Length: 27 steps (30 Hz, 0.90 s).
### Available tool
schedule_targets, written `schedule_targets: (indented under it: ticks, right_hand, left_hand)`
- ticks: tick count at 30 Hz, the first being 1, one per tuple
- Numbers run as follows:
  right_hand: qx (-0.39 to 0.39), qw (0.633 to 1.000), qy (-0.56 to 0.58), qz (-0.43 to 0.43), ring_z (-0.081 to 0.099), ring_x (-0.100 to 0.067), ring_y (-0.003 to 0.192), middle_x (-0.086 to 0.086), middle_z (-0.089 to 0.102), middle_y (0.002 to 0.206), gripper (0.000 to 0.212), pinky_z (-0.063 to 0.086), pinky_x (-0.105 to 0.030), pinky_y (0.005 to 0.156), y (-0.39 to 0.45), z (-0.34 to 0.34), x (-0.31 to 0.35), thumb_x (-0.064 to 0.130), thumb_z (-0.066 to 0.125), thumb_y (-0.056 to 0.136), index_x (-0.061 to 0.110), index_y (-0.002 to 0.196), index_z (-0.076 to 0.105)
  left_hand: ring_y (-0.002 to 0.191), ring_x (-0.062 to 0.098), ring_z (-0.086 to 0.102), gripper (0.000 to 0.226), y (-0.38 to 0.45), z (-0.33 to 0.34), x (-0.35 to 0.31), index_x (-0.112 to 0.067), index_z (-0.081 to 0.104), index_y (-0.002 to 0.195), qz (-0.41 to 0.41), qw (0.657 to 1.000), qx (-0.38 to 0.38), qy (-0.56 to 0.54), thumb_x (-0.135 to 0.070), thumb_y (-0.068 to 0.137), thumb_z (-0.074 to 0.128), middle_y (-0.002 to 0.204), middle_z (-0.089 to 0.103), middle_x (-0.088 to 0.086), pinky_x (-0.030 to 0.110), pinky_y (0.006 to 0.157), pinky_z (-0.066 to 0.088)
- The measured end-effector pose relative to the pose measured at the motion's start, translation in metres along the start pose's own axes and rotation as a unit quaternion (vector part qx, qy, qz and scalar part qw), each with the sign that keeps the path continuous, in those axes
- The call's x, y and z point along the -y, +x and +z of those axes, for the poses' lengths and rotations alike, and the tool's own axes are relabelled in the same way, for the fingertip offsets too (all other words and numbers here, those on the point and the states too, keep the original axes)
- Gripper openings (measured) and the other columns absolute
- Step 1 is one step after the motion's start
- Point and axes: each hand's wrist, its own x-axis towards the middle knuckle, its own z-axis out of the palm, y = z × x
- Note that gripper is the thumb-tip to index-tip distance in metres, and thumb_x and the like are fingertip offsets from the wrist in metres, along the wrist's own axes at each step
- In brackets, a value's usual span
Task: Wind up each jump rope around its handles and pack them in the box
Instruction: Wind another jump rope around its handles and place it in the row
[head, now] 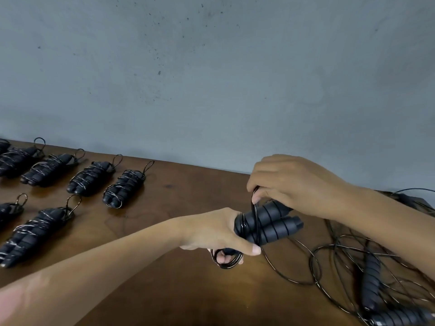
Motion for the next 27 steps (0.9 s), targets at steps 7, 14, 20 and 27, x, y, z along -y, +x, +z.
schedule_targets:
  ticks: [7,14,20,27]
  right_hand:
    - [0.049,0.948,0.283,0.136,0.067,-0.006,0.092,0.016,0.072,0.092,0.003,0.051,-0.027,0.085,-0.019,0.001,-0.031,0.026,0.079,0.087,0.027,0.089,0.080]
    - [0.099,0.874,0.438,0.186,0.073,-0.014,0.091,-0.004,0.079,0.097,0.014,0.057,-0.027,0.081,-0.050,0.022,-0.055,0.005,0.071,0.091,0.007,0.102,0.080]
    - [0.060,0.898,0.372,0.228,0.048,0.002,0.058,0.011,0.055,0.057,0.036,0.042,-0.016,0.067,-0.083,0.056,-0.063,0.000,0.051,0.097,0.013,0.064,0.054]
    - [0.030,0.882,0.427,0.198,0.049,-0.012,0.057,0.003,0.072,0.088,0.028,0.051,-0.036,0.079,-0.111,0.068,-0.039,0.019,0.046,0.109,0.028,0.102,0.071]
  left_hand:
    - [0.054,0.012,0.056,0.014,0.008,0.014,-0.018,-0.019,0.060,0.099,0.046,0.998,0.008,0.043,-0.015,0.097,0.073,0.083,0.070,0.004,0.027,0.059,0.050]
    - [0.061,0.016,0.056,0.013,0.023,0.042,-0.024,-0.015,0.060,0.102,0.081,0.996,0.006,-0.028,-0.008,0.098,0.070,0.084,0.070,-0.004,0.029,0.062,0.049]
    - [0.064,0.017,0.053,0.039,0.038,0.061,-0.020,0.002,0.053,0.132,0.125,0.977,-0.040,-0.169,-0.019,0.101,0.067,0.101,0.065,0.008,0.025,0.060,0.046]
    - [0.071,0.019,0.049,0.017,0.048,0.068,-0.021,-0.014,0.071,0.116,0.141,0.943,-0.126,-0.273,-0.024,0.103,0.066,0.097,0.064,0.007,0.019,0.054,0.043]
